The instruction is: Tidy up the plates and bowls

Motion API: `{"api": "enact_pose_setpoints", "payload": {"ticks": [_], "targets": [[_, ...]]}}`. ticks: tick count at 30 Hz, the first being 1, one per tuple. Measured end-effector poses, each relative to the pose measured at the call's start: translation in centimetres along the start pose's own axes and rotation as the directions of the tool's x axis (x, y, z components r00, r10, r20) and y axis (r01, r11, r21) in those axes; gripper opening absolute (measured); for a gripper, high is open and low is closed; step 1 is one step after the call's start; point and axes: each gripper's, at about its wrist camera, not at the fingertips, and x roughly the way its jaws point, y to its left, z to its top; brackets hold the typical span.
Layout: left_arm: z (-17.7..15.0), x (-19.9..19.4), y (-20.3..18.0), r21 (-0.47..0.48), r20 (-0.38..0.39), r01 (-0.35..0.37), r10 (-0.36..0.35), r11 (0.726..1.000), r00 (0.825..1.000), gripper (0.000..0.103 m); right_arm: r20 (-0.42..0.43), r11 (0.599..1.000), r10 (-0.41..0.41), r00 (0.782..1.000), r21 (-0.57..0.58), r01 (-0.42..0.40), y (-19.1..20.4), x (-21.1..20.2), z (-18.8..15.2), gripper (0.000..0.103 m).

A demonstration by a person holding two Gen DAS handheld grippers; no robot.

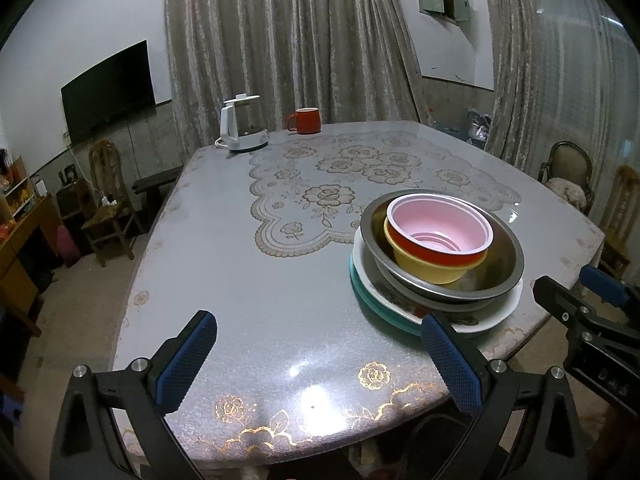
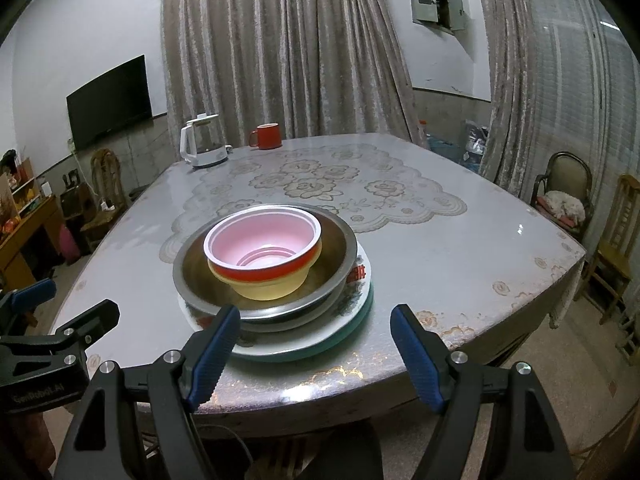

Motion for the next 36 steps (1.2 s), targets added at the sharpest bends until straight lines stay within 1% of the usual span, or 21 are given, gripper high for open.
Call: {"api": "enact_pose_setpoints", "payload": {"ticks": [8, 13, 28, 34, 36], "targets": [[-0.04, 0.09, -0.28, 0.009, -0.002, -0.027, 0.027, 1.0, 1.0, 0.103, -0.012, 1.0, 0.004, 1.0, 0.006, -0.004, -0.09, 0.2, -0.13, 0.079], [-0.01, 0.34, -0.05, 0.003, -0.01, -0.019, 0.019, 1.0, 1.0, 0.103, -0.019, 1.0, 0.002, 1.0, 0.005, -0.002, -0.13, 0.27, -0.14, 0.079], [-0.18, 0.76, -0.08, -0.001, -0.027, -0.024, 0.024, 1.0, 0.999, 0.103, -0.035, 1.0, -0.002, 0.999, 0.008, 0.002, -0.16, 0.51, -0.12, 0.079], [-0.25, 0.72, -0.3, 0.008, -0.026, -0.005, 0.005, 1.0, 1.0, 0.103, -0.039, 1.0, -0.001, 0.999, 0.007, 0.001, -0.1, 0.67, -0.12, 0.079], [-0.17, 0.62, -0.37, 0.008, -0.02, 0.017, -0.017, 1.0, 1.0, 0.103, -0.041, 1.0, -0.001, 0.999, 0.007, 0.001, -0.12, 0.75, -0.13, 0.079]]}}
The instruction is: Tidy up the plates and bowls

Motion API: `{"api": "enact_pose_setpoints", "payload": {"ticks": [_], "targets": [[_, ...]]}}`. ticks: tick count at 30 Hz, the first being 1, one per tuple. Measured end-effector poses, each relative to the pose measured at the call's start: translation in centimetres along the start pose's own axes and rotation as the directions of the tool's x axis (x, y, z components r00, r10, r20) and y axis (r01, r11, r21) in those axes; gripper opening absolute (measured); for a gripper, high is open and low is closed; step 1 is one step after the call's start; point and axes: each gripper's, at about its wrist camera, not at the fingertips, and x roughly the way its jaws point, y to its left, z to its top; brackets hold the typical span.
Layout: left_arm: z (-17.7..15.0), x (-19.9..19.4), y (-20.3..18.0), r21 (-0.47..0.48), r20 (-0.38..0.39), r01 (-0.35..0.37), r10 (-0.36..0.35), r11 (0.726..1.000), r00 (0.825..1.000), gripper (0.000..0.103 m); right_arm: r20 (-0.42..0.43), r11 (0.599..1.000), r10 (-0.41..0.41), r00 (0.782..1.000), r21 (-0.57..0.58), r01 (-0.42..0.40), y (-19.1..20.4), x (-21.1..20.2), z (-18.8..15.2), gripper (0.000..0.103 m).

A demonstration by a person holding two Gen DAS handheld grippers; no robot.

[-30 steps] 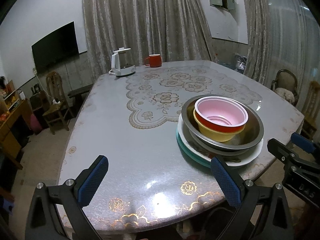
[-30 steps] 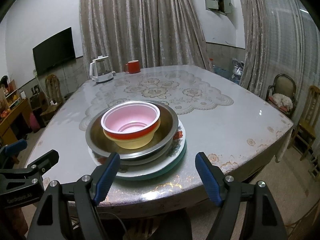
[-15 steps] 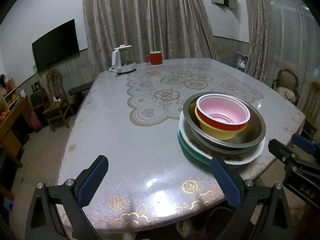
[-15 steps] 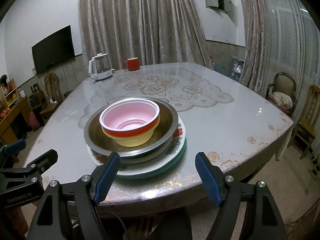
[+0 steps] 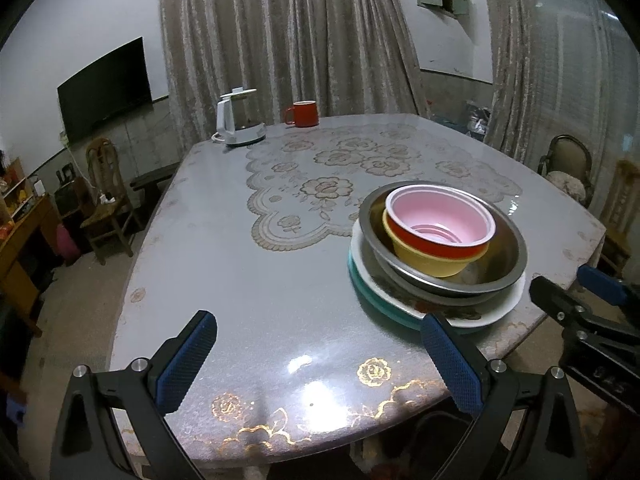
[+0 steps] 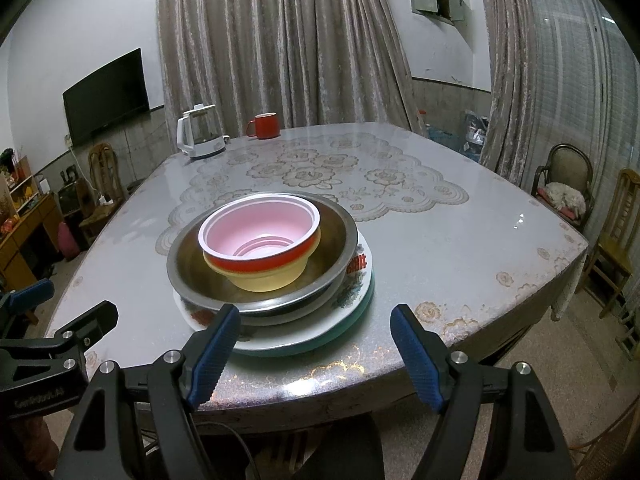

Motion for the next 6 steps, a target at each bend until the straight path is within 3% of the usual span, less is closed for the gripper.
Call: {"api": "enact_pose_setpoints", "payload": {"ticks": [6], "targets": [[0.14, 0.08, -0.17, 0.003, 0.004, 0.003, -0.003, 1.0, 1.0, 0.103, -0.004, 1.0, 0.002, 1.0, 0.003, -0.002, -0.15, 0.17, 0.03, 0.079]]}}
